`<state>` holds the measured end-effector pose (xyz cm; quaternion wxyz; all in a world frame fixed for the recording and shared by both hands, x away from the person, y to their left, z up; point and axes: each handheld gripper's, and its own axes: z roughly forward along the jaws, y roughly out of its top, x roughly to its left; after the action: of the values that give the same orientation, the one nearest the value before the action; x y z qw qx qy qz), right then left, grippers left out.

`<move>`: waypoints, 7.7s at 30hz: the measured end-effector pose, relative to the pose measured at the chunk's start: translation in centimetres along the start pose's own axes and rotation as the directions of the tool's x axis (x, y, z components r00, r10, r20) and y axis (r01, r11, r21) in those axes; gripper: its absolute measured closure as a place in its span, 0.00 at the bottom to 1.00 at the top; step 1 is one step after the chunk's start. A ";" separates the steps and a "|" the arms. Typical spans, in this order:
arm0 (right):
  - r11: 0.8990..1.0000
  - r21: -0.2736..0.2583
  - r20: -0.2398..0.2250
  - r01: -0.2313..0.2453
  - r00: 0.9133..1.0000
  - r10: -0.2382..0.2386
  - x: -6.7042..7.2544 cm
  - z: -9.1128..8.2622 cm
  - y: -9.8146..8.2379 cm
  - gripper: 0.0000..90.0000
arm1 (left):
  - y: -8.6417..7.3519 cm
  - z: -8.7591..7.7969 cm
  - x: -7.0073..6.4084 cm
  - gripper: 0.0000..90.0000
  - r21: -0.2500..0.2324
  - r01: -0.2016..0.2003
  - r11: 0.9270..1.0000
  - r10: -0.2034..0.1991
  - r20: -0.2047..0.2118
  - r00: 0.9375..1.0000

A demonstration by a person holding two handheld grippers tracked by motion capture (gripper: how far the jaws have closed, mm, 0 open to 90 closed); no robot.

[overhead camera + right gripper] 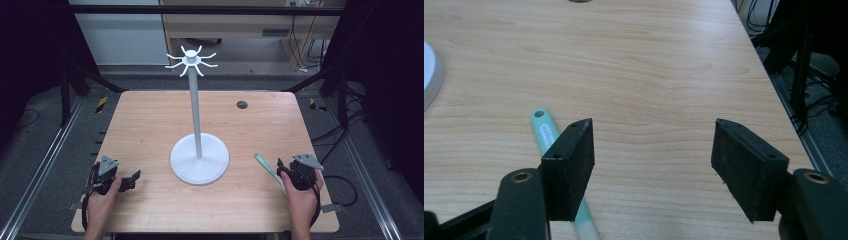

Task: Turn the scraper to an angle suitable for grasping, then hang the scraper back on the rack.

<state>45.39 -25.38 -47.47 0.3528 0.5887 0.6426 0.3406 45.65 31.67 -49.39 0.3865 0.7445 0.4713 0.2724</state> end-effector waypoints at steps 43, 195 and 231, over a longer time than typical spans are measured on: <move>0.902 0.261 -0.312 0.346 0.914 -0.260 1.4 5.6 5.4 1.00 | 0.2 0.5 -1.0 0.03 0.009 -0.037 0.999 0.036 0.022 0.999; 0.764 0.316 -0.559 0.563 0.761 -0.330 6.8 4.6 4.4 0.60 | 0.2 0.6 -1.8 0.03 0.036 -0.084 0.996 0.083 0.038 0.996; 0.662 0.386 -0.592 0.642 0.723 -0.356 8.0 6.1 4.8 0.73 | 0.2 0.6 -2.0 0.03 0.033 -0.088 0.996 0.087 0.040 0.995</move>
<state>52.59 -16.90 -46.93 0.0773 0.3582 0.9183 0.1501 45.41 29.59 -49.60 0.3701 0.7762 0.4354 0.2663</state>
